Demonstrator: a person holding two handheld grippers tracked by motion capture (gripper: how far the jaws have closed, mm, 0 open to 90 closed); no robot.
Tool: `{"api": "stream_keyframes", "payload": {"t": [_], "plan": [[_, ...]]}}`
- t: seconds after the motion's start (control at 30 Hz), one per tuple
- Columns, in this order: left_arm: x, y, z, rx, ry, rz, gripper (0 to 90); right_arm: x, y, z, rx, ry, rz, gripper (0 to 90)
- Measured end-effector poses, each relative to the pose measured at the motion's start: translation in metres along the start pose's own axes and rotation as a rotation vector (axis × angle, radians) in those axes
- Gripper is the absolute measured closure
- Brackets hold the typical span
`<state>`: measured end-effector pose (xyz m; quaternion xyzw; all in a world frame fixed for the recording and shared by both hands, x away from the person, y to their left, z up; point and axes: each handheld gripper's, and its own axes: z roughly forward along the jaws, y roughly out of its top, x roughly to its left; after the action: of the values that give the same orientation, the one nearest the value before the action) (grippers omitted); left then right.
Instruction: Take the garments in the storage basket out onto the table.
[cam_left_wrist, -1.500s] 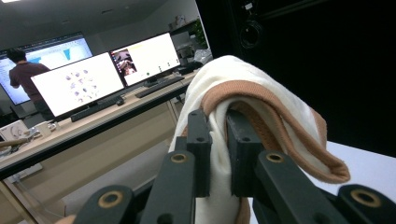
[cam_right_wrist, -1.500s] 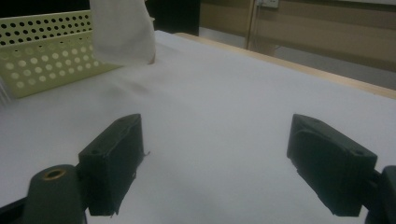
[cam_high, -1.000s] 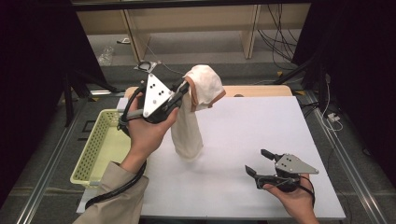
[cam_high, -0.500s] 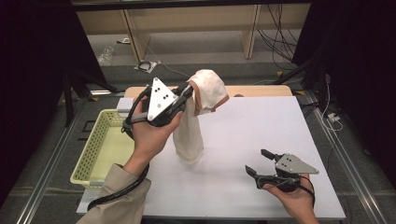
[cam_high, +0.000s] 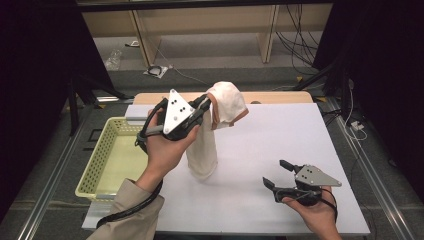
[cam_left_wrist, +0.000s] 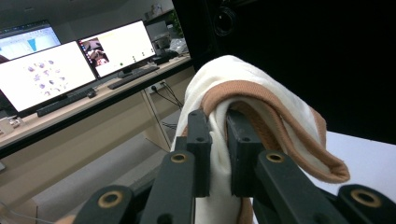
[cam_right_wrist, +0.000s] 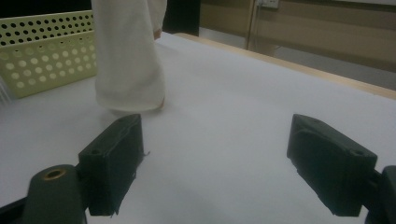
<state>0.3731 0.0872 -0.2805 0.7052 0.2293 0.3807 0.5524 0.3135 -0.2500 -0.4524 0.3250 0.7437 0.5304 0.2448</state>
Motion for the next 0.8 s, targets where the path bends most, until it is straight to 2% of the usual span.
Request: {"api": "stream_keyframes", "payload": {"t": [0.8], "plan": [[-0.019,-0.025,0.008,0.065,-0.053,-0.011,80.8,0.000,0.000,0.000,-0.002,0.000,-0.002,19.5]]}}
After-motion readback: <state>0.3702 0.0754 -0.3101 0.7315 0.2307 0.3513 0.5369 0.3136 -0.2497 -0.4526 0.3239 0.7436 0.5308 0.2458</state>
